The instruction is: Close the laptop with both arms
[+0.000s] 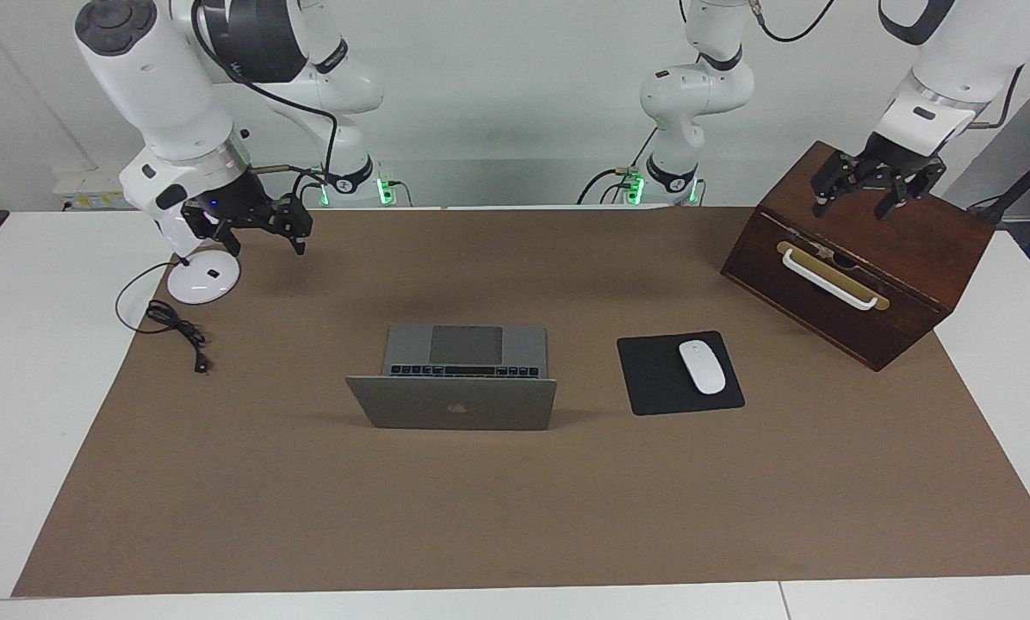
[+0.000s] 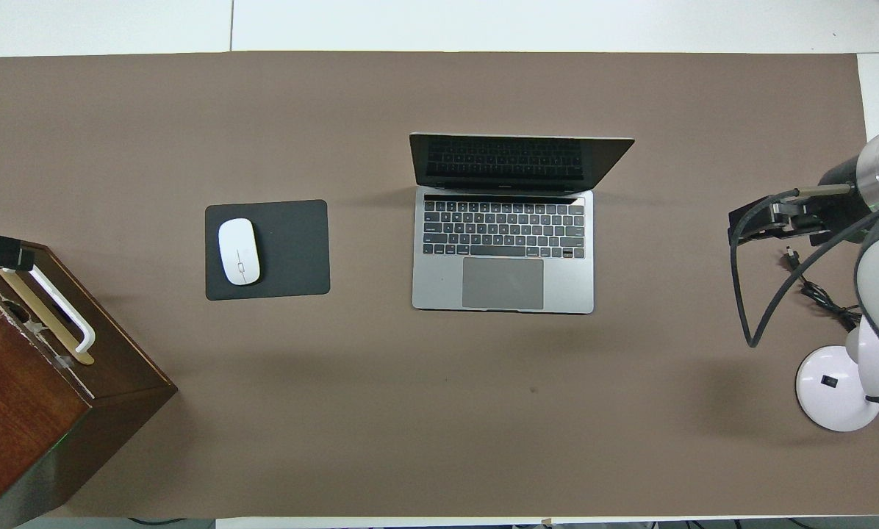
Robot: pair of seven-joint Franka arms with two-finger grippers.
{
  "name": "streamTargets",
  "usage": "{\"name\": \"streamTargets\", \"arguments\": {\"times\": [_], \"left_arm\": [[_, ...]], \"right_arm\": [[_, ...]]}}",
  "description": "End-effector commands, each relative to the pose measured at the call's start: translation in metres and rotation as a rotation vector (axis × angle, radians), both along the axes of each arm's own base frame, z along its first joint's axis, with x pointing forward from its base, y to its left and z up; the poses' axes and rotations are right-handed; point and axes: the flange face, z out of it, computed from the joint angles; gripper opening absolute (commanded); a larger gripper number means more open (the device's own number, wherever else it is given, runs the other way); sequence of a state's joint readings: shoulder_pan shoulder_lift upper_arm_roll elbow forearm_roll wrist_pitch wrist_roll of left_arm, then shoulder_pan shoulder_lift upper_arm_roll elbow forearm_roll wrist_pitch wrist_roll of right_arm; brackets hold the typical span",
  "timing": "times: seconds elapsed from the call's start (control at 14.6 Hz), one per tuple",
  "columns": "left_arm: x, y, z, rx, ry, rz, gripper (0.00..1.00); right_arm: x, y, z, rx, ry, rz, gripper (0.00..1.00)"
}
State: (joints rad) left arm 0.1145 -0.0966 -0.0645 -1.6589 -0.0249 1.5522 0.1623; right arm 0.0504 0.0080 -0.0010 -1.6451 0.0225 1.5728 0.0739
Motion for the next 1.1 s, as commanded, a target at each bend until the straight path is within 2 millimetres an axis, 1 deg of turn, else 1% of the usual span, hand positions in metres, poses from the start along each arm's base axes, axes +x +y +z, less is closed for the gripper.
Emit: {"name": "streamTargets", "arguments": {"times": [0.0,0.48,0.55,0.69,0.82,1.03], "left_arm": [[0.005,0.001,0.004,-0.007,-0.009,0.012,1.0],[0.002,0.001,0.003,-0.004,0.0,0.003,1.0],[0.001,0.001,0.004,-0.004,0.0,0.003,1.0],[-0.001,0.0,0.004,-0.002,-0.002,0.008,1.0],[-0.002,-0.002,0.004,-0.002,0.002,0.003,1.0],[-0.007,0.004,0.001,0.005,0.013,0.012,1.0]], "right_arm": [[-0.001,0.0,0.003,0.022,0.0,0.001,1.0],[-0.004,0.001,0.004,0.024,0.0,0.003,1.0],[-0.004,0.002,0.003,0.025,0.001,0.003,1.0],[-0.005,0.013,0.003,0.025,0.001,0.023,1.0],[-0.006,0.011,0.002,0.028,0.004,0.029,1.0],[-0.008,0.013,0.004,0.028,0.001,0.03,1.0]]}}
